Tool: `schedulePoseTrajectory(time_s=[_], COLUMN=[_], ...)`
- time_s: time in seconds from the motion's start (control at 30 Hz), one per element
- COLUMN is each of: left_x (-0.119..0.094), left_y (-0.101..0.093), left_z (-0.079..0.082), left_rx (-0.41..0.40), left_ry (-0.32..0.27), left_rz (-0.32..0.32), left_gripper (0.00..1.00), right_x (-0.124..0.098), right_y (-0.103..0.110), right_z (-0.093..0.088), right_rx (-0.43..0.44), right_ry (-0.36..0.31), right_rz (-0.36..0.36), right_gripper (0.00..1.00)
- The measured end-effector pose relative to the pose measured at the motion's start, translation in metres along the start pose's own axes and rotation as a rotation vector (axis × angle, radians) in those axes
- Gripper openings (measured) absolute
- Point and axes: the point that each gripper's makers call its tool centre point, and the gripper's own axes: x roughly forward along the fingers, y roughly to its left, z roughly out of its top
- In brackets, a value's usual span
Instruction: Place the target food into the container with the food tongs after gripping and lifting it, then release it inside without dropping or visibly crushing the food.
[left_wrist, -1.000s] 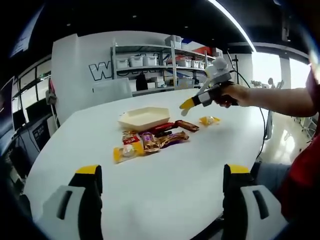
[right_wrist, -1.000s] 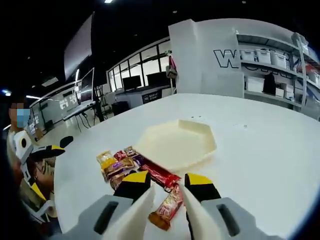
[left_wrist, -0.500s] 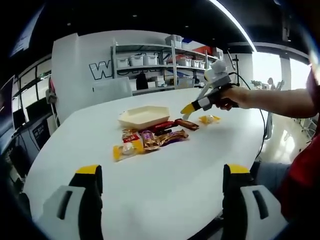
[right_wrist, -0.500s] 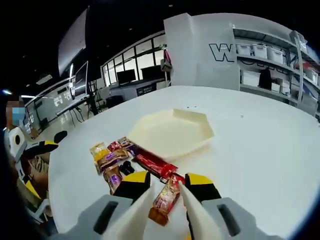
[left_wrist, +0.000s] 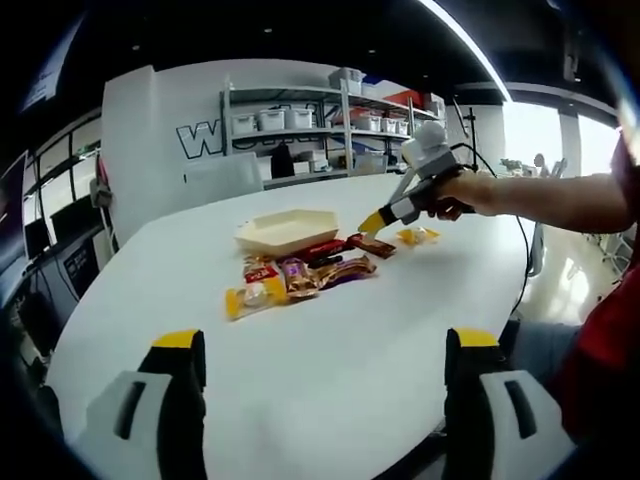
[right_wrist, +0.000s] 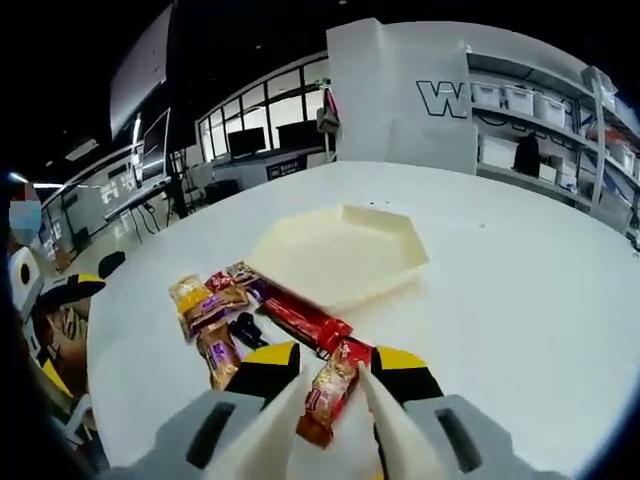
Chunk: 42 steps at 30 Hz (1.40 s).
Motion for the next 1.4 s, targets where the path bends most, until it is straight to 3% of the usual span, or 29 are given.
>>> schedulePoseTrajectory(time_s=[0.37, 0.77, 1.17, 1.4], left_x=[0.0, -0.002, -0.006, -0.004], left_y=[0.003, 0.002, 0.001, -0.004], left_z=[0.001, -0.001, 0.001, 0.004], left_rx=[-0.003, 0.001, 0.009, 0.016], left_ry=[0.0, 0.005, 0.001, -0.003], left_rz=[0.003, 0.005, 0.009, 0.0], left_gripper=[0.97, 0.97, 0.96, 0.96], right_x=[0.003, 0.004, -0.009, -0.017], right_y=[-0.004, -0.003, 0.002, -0.004], right_z=[0.002, -0.001, -0.008, 0.0], right_rx=[0.117, 0.052, -0.113, -0.02], right_ry=[0.004, 0.039, 0.144, 0.102], right_rz=[-0.011, -0.086, -0.069, -0.089], right_gripper=[0.23, 0.24, 0.24, 0.25])
